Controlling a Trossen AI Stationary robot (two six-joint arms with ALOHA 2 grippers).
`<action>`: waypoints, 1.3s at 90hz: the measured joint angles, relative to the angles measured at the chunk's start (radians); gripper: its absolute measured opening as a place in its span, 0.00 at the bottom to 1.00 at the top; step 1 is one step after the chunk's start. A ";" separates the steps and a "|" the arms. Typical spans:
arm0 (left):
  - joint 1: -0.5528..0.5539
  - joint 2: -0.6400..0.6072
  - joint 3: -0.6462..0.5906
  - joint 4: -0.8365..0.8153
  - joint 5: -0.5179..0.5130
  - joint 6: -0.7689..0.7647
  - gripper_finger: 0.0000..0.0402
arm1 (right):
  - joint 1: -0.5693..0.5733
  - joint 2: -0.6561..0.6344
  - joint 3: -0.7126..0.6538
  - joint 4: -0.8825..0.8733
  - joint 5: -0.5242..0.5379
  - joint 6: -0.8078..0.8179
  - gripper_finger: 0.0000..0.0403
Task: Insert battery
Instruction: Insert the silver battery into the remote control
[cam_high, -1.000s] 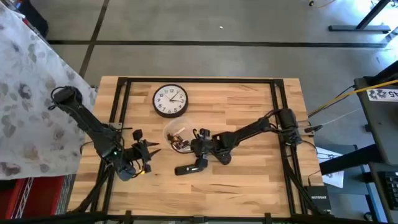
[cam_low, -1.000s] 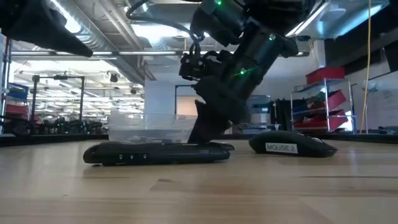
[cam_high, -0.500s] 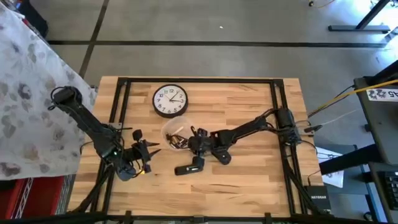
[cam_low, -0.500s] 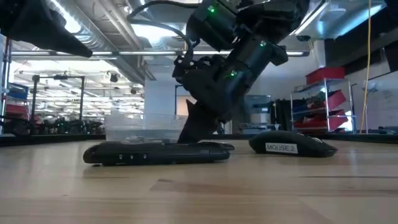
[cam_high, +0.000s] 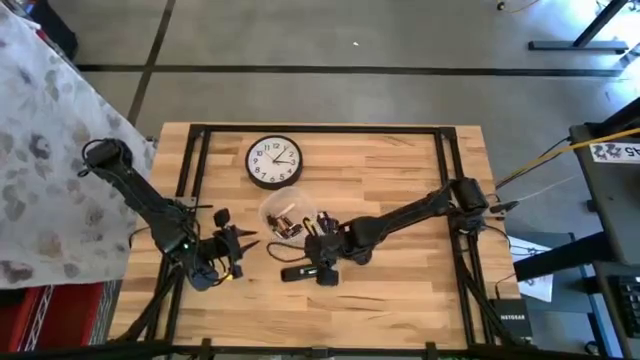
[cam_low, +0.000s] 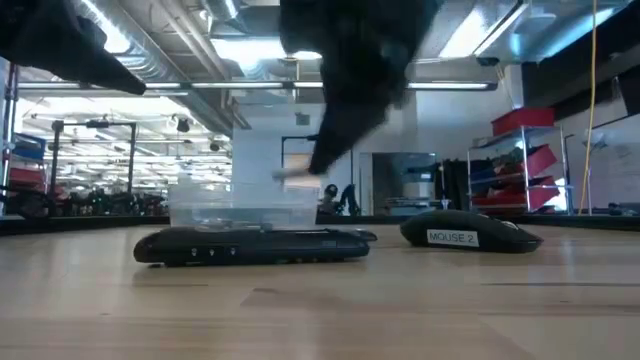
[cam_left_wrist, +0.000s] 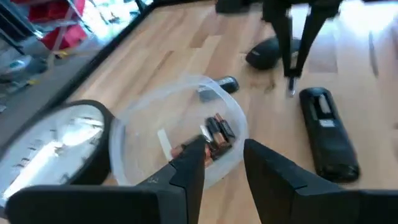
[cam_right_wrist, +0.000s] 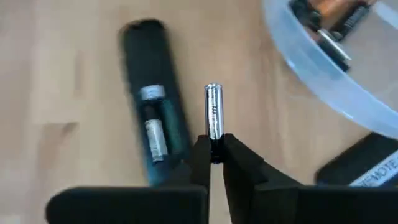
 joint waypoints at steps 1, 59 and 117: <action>0.000 0.000 0.000 0.002 0.015 0.000 0.24 | 0.000 0.004 0.011 -0.015 -0.011 0.000 0.00; 0.029 0.232 -0.131 0.532 0.340 0.043 0.24 | -0.036 0.214 0.259 -0.327 -0.148 -0.070 0.01; 0.035 0.288 -0.131 0.531 0.335 0.017 0.24 | 0.155 0.138 0.202 -0.586 -0.112 0.163 0.30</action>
